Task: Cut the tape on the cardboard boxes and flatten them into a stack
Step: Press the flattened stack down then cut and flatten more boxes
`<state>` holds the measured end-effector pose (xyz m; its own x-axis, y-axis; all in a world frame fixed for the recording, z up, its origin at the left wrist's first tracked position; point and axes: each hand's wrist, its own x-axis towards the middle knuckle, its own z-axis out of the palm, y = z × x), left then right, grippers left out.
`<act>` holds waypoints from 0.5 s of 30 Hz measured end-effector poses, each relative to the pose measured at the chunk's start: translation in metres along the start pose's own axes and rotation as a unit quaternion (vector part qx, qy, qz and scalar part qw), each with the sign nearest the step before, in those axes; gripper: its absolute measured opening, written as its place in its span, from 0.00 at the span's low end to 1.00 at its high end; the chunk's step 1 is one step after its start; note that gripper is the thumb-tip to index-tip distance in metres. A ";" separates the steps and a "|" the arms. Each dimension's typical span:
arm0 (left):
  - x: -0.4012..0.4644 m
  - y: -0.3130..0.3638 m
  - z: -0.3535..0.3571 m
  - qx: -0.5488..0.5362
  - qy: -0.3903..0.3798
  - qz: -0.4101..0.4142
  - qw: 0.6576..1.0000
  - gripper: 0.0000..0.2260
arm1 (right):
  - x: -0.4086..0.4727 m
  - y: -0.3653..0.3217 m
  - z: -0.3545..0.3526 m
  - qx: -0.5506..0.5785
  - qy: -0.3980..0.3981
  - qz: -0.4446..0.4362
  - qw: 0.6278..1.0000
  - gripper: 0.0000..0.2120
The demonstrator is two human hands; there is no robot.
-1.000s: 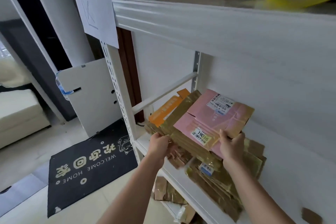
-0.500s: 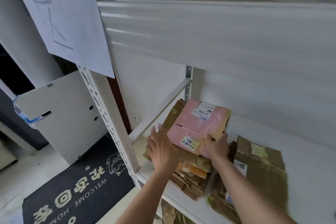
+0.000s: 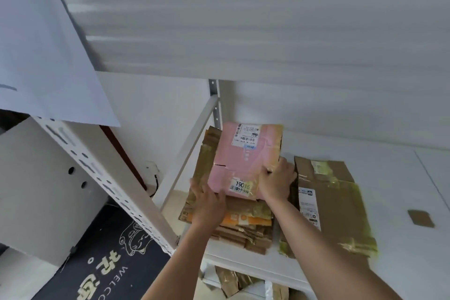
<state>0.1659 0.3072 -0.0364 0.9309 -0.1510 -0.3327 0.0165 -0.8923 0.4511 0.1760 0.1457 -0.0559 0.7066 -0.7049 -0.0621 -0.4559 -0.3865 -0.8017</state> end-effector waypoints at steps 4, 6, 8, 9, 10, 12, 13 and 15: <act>0.007 -0.002 0.005 0.048 0.011 0.017 0.999 0.20 | 0.016 0.002 -0.034 0.109 0.013 0.005 0.994 0.19; 0.009 -0.001 0.007 0.060 0.000 0.018 0.998 0.21 | 0.027 0.006 -0.059 0.137 0.000 0.003 0.991 0.17; 0.008 0.007 0.008 0.074 0.007 -0.007 0.997 0.23 | 0.035 0.016 -0.087 0.152 -0.011 0.013 0.988 0.15; 0.007 0.014 0.008 0.078 0.022 -0.027 0.996 0.24 | 0.038 0.022 -0.103 0.154 -0.011 0.021 0.988 0.15; 0.005 0.023 0.009 0.098 0.037 -0.034 0.994 0.24 | 0.040 0.031 -0.119 0.155 -0.010 0.029 0.987 0.15; -0.003 0.046 0.009 0.130 0.073 -0.019 0.989 0.24 | 0.044 0.051 -0.149 0.157 -0.009 0.038 0.987 0.17; -0.005 0.057 0.012 0.132 0.087 0.005 0.987 0.22 | 0.044 0.061 -0.161 0.157 -0.017 0.044 0.987 0.18; -0.008 0.082 0.019 0.103 0.089 0.068 0.988 0.19 | 0.042 0.088 -0.178 0.157 -0.045 0.067 0.984 0.17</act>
<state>0.1531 0.2271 -0.0128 0.9690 -0.2153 -0.1215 -0.1713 -0.9392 0.2977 0.0697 -0.0239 -0.0233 0.7032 -0.6758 -0.2210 -0.3680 -0.0800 -0.9264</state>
